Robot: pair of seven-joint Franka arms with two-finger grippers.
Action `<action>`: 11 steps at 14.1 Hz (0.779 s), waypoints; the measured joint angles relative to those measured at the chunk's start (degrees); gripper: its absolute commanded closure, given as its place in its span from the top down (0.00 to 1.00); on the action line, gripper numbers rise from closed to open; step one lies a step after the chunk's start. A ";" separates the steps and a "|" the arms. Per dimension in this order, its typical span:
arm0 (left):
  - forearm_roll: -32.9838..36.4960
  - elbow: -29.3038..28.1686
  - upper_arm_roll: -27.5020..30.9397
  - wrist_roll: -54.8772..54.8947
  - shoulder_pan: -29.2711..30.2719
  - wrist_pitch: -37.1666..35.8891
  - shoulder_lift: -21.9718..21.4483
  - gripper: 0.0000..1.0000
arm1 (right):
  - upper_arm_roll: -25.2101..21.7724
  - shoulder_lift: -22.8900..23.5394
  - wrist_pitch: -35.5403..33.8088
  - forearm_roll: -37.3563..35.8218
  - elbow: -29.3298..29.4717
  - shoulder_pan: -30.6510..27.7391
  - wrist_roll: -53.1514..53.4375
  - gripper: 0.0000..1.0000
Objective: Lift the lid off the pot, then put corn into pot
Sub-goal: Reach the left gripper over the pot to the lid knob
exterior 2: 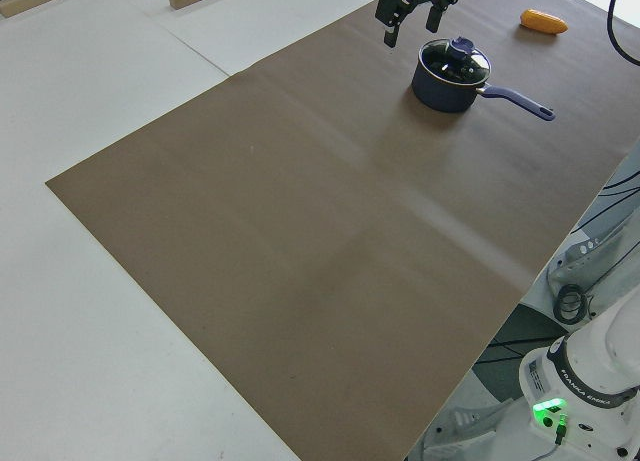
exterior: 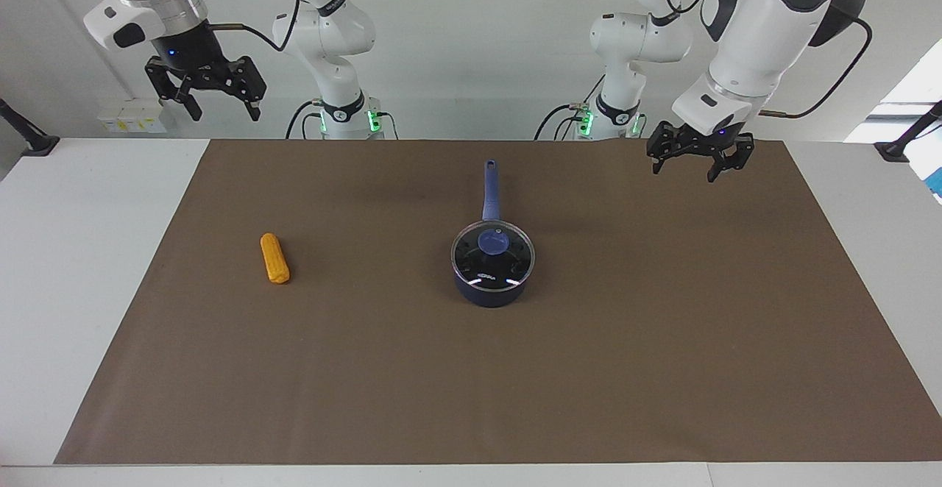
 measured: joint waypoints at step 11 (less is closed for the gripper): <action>-0.59 -0.91 -0.20 -9.47 -13.34 14.22 9.94 1.00 | 0.00 0.00 0.00 0.00 0.00 0.00 0.00 1.00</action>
